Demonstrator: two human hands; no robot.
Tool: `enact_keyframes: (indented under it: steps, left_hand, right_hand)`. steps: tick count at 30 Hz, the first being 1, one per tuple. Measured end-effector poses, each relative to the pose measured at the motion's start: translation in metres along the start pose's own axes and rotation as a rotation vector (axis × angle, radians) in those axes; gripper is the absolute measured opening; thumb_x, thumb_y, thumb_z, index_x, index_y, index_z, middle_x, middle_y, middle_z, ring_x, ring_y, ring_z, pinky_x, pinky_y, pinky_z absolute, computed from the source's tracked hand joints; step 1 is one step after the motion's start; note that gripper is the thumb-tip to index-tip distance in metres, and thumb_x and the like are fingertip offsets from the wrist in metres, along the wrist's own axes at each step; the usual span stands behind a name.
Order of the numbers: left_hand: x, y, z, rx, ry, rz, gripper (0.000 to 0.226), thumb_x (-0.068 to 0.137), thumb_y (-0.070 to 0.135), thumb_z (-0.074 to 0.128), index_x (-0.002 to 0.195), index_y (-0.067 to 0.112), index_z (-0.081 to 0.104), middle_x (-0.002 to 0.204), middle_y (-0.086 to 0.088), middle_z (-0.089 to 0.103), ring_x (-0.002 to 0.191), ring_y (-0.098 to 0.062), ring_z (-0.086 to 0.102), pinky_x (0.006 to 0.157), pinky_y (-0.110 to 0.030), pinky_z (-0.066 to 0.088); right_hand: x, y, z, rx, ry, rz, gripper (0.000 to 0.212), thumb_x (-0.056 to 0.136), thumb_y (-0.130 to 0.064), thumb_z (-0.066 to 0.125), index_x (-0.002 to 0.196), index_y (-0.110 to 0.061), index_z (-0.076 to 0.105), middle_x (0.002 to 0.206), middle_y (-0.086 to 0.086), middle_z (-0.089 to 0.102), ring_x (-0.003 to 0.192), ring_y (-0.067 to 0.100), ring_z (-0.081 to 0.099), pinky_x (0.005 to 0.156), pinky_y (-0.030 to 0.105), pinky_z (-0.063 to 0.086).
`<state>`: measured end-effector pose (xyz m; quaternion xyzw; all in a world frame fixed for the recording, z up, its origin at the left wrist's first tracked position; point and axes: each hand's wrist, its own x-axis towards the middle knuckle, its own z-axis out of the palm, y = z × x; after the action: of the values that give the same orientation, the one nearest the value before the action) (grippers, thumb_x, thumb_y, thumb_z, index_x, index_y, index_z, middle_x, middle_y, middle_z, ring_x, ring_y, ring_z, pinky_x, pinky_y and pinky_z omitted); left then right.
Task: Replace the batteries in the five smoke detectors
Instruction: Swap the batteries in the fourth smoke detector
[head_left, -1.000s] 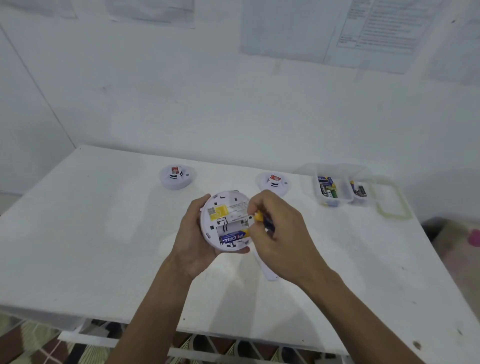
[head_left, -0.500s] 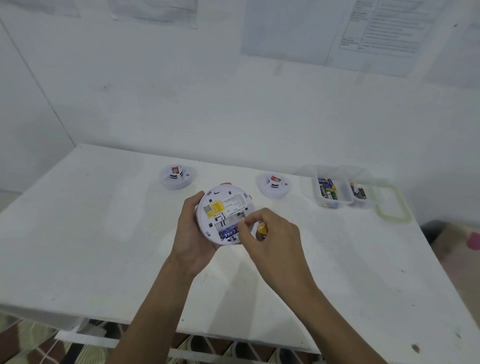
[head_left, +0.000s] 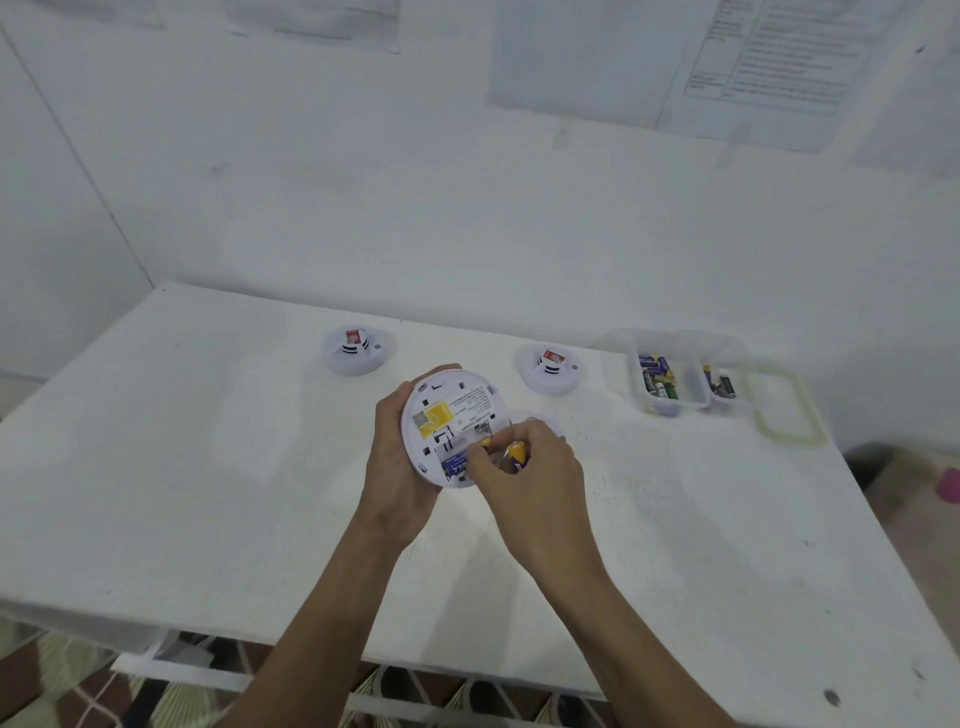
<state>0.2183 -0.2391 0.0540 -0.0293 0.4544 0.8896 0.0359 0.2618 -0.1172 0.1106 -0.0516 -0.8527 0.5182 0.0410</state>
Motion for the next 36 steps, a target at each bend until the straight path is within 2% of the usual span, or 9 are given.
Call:
enact_keyframes:
  steps: [3, 6, 10, 13, 18, 22, 28, 32, 36]
  left_hand:
    - [0.001, -0.003, -0.001, -0.006, 0.019, 0.006, 0.048, 0.086, 0.041, 0.032, 0.091, 0.031, 0.079, 0.103, 0.002, 0.074, 0.097, -0.015, 0.07, 0.075, -0.027, 0.058]
    - [0.003, -0.004, 0.0, -0.005, 0.013, 0.021, 0.057, 0.093, 0.038, 0.023, 0.082, 0.034, 0.08, 0.095, 0.006, 0.076, 0.089, -0.011, 0.072, 0.069, -0.024, 0.057]
    - [0.003, 0.0, 0.001, -0.032, -0.02, 0.006, 0.049, 0.084, 0.045, 0.032, 0.101, 0.03, 0.076, 0.11, -0.002, 0.072, 0.103, -0.02, 0.068, 0.078, -0.031, 0.057]
    - [0.005, 0.0, 0.002, -0.011, -0.038, 0.013, 0.052, 0.085, 0.049, 0.038, 0.122, 0.02, 0.061, 0.126, -0.01, 0.063, 0.117, -0.029, 0.06, 0.089, -0.038, 0.055]
    - [0.008, -0.002, 0.008, 0.028, 0.008, 0.002, 0.046, 0.087, 0.047, 0.045, 0.12, 0.019, 0.061, 0.124, -0.011, 0.064, 0.113, -0.028, 0.062, 0.083, -0.036, 0.056]
    - [0.012, -0.005, 0.012, -0.025, -0.006, -0.045, 0.056, 0.085, 0.048, 0.038, 0.127, 0.018, 0.057, 0.134, -0.014, 0.058, 0.122, -0.032, 0.056, 0.093, -0.043, 0.051]
    - [0.021, -0.013, 0.021, -0.068, -0.052, -0.123, 0.059, 0.094, 0.049, 0.032, 0.141, 0.015, 0.045, 0.14, -0.018, 0.051, 0.13, -0.041, 0.046, 0.104, -0.059, 0.038]
    - [0.03, -0.021, 0.039, -0.142, -0.09, -0.189, 0.06, 0.086, 0.05, 0.039, 0.135, 0.017, 0.053, 0.136, -0.017, 0.055, 0.127, -0.042, 0.049, 0.103, -0.068, 0.034]
    - [0.041, -0.034, 0.058, -0.206, -0.127, -0.242, 0.052, 0.094, 0.048, 0.03, 0.123, 0.019, 0.062, 0.127, -0.018, 0.062, 0.117, -0.043, 0.057, 0.095, -0.062, 0.042]
  right_hand:
    - [0.001, 0.002, 0.001, 0.034, -0.022, 0.026, 0.018, 0.084, -0.02, 0.068, 0.093, -0.007, 0.059, 0.075, -0.006, 0.058, 0.065, -0.018, 0.05, 0.051, 0.005, 0.04]
    - [0.002, 0.001, -0.001, 0.056, -0.033, 0.041, 0.018, 0.084, -0.02, 0.068, 0.092, -0.009, 0.056, 0.072, -0.009, 0.054, 0.06, -0.016, 0.05, 0.048, 0.006, 0.039]
    - [0.0, -0.001, -0.004, 0.036, -0.009, 0.0, 0.025, 0.086, -0.028, 0.068, 0.087, -0.014, 0.048, 0.072, -0.01, 0.051, 0.062, -0.013, 0.053, 0.05, 0.007, 0.041]
    - [0.0, 0.002, 0.0, -0.022, 0.045, -0.03, 0.03, 0.085, -0.036, 0.068, 0.088, -0.017, 0.046, 0.08, -0.01, 0.056, 0.076, 0.004, 0.063, 0.058, 0.01, 0.05]
    - [0.003, 0.002, 0.0, 0.042, 0.106, -0.058, 0.025, 0.087, -0.024, 0.068, 0.087, -0.016, 0.044, 0.082, -0.006, 0.053, 0.073, 0.001, 0.059, 0.053, 0.007, 0.044]
    - [0.008, 0.003, -0.007, 0.148, 0.104, -0.1, 0.02, 0.087, -0.016, 0.067, 0.091, -0.015, 0.047, 0.085, -0.007, 0.054, 0.075, -0.007, 0.056, 0.055, 0.007, 0.043]
    - [0.029, 0.011, -0.032, 0.234, 0.067, -0.108, 0.015, 0.089, -0.011, 0.063, 0.098, -0.018, 0.054, 0.084, -0.011, 0.061, 0.07, -0.004, 0.057, 0.056, 0.01, 0.046]
    - [0.053, 0.027, -0.059, 0.193, 0.046, -0.05, 0.017, 0.092, -0.017, 0.058, 0.105, -0.029, 0.057, 0.086, -0.01, 0.062, 0.066, 0.001, 0.052, 0.057, 0.015, 0.042]
    - [0.084, 0.048, -0.096, 0.145, 0.026, -0.01, 0.018, 0.091, -0.01, 0.054, 0.099, -0.026, 0.059, 0.065, -0.018, 0.055, 0.054, 0.0, 0.047, 0.054, 0.017, 0.039]
